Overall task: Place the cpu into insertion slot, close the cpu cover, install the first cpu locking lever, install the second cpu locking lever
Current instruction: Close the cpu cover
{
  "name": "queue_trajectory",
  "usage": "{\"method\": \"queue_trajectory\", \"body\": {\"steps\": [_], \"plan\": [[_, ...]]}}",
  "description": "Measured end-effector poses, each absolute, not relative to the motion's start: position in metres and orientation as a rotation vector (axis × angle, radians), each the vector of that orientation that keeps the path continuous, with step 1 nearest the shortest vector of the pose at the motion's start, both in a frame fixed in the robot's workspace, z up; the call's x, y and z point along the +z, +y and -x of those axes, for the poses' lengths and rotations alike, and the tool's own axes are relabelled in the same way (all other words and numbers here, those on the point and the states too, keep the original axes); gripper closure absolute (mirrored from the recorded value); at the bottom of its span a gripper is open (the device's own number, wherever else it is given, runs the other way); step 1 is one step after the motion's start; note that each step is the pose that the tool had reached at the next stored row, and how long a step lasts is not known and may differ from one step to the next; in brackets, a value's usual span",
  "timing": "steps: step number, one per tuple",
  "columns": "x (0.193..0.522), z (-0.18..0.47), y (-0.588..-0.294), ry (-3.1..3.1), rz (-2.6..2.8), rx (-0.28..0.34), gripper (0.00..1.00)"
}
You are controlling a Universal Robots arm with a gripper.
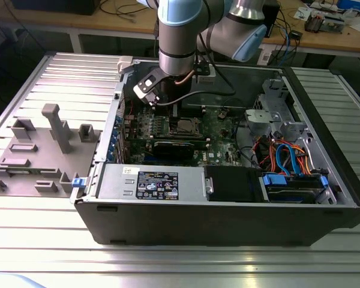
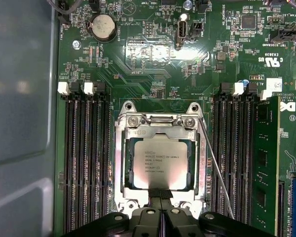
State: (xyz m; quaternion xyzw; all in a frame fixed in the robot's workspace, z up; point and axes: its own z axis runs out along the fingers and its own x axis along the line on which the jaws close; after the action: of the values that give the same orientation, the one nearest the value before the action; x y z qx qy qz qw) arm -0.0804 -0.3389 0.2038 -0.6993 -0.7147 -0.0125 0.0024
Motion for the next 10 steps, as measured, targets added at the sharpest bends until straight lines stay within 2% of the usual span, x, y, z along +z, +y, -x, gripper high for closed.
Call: {"method": "queue_trajectory", "body": {"steps": [10], "plan": [[0.2116, 0.0776, -0.3389, -2.242, 2.193, -0.038, 0.89]]}}
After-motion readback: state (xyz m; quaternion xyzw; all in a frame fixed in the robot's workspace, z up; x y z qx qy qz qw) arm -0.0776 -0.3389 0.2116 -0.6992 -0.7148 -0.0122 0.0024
